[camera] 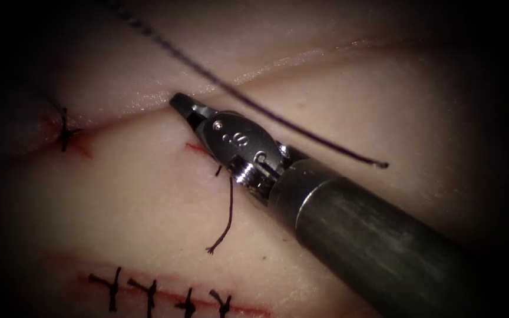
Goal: Wound Closure
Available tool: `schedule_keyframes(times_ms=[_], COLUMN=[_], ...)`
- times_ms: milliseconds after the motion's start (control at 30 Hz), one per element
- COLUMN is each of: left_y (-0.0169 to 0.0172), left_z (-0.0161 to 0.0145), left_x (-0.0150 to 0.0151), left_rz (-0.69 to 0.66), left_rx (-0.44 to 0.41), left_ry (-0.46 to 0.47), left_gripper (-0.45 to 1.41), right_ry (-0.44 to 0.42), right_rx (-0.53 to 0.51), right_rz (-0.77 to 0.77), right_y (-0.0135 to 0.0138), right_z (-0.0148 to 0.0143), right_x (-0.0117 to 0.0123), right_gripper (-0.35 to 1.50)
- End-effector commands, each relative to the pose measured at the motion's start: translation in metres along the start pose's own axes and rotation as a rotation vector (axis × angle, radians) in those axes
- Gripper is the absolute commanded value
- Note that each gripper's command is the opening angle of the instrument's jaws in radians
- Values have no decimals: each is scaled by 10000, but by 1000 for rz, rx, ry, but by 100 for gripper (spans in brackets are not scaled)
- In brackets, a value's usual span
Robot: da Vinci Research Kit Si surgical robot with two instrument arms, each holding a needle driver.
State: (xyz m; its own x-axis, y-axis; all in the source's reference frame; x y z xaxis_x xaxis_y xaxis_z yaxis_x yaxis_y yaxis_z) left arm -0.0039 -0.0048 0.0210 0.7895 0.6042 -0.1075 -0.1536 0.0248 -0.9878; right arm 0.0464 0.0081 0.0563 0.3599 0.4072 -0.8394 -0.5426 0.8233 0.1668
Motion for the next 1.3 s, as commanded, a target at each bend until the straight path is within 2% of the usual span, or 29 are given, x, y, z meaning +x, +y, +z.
schedule_keyframes(times_ms=[33, 167, 200, 233, 267, 300, 400, 600, 867, 1100, 1300], left_y=[-6, -6, -6, -7, -7, -8, -11, -29, -73, -109, -143], left_z=[-2, -2, -1, 0, 2, 5, 17, 51, 114, 181, 244], left_x=[-6, -7, -9, -12, -15, -19, -37, -84, -131, -167, -194], left_rz=[-1, 0, 1, 5, 7, 11, 37, 77, 168, 229, 363], left_rx=[1, -3, -5, -11, -17, -26, -58, -127, -215, -294, -229], left_ry=[-3, -8, -9, -14, -19, -26, -47, -84, -101, -128, -156], left_gripper=[-45, -45, -45, -45, -45, -45, -45, -45, -45, -45, -45], right_ry=[-2, 2, 6, 10, 14, 20, 45, 50, 20, -10, -8], right_rx=[3, 10, 13, 19, 24, 29, 32, -43, -124, -193, -229], right_rz=[0, -2, -2, -2, -8, 4, 10, 20, 8, 24, 50], right_y=[-1, 3, 3, 5, 6, 7, 14, 40, 75, 89, 74], right_z=[6, -3, -7, -13, -19, -26, -57, -130, -213, -252, -262], right_x=[-4, -6, -6, -6, -6, -6, -7, -15, -48, -75, -94], right_gripper=[-35, -35, -5, 42, 78, 99, 103, 98, 84, 81, 91])
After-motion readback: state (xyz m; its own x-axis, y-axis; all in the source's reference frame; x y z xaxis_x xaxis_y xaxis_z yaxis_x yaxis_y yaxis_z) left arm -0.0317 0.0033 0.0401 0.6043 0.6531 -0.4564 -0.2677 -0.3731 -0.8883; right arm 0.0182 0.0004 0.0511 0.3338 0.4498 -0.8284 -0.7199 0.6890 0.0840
